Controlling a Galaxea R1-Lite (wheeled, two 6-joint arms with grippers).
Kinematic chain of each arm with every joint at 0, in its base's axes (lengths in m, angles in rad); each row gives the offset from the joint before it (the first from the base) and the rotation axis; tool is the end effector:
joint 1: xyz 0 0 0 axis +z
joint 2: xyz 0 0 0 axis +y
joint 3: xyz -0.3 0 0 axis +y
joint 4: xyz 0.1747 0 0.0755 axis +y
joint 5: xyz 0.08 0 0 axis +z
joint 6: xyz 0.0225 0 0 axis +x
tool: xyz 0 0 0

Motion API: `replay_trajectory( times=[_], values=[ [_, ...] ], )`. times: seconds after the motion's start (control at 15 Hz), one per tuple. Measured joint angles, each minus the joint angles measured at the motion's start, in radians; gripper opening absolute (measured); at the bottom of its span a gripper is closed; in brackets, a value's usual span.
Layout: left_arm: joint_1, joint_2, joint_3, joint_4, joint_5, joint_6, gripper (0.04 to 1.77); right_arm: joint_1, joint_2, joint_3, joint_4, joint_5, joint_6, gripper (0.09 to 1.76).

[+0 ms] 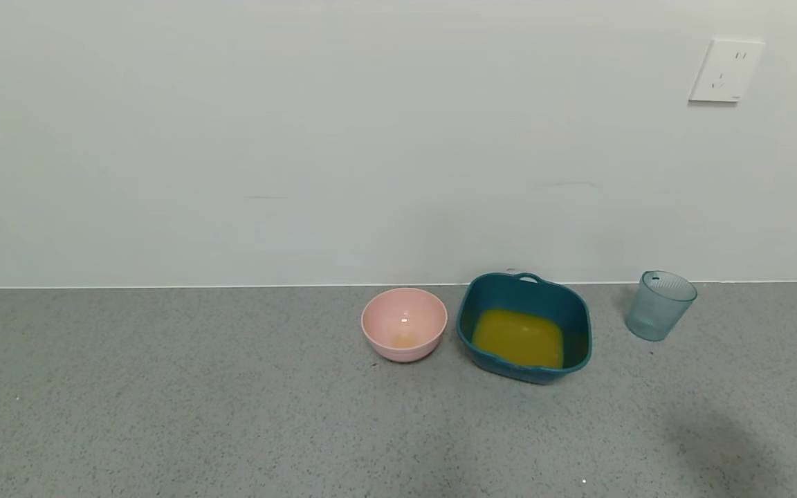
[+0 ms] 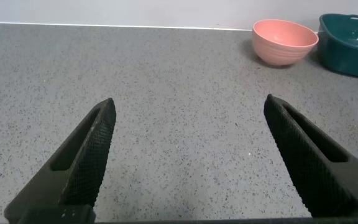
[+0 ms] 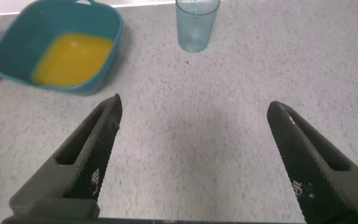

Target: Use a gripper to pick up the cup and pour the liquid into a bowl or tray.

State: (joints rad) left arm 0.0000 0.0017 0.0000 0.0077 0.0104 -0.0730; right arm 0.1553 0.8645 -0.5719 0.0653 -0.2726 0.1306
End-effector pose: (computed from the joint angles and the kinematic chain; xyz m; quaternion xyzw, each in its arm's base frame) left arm -0.0227 0.0002 0.0747 -0.0365 0.0045 0.0054 0.9993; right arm 0.0894 0.0079 0.2145 0.0264 0.1698 -0.0689 0.9827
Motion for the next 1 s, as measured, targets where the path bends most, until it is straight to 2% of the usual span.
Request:
replay_trajectory(
  times=[0.33, 0.53, 0.73, 1.0],
  values=[
    [0.0, 0.0, 0.0, 0.0, 0.0, 0.0, 1.72, -0.004, -0.308, -0.001, 0.191, -0.001, 0.006, 1.7],
    [0.0, 0.0, 0.0, 0.0, 0.0, 0.0, 1.72, -0.063, -0.438, -0.018, 0.282, -0.001, 0.006, 1.7],
    [0.0, 0.0, 0.0, 0.0, 0.0, 0.0, 1.72, -0.122, -0.527, -0.02, 0.297, 0.02, 0.006, 1.7],
    [0.0, 0.0, 0.0, 0.0, 0.0, 0.0, 1.72, -0.135, -0.642, 0.061, 0.298, 0.044, 0.004, 1.7]
  ],
)
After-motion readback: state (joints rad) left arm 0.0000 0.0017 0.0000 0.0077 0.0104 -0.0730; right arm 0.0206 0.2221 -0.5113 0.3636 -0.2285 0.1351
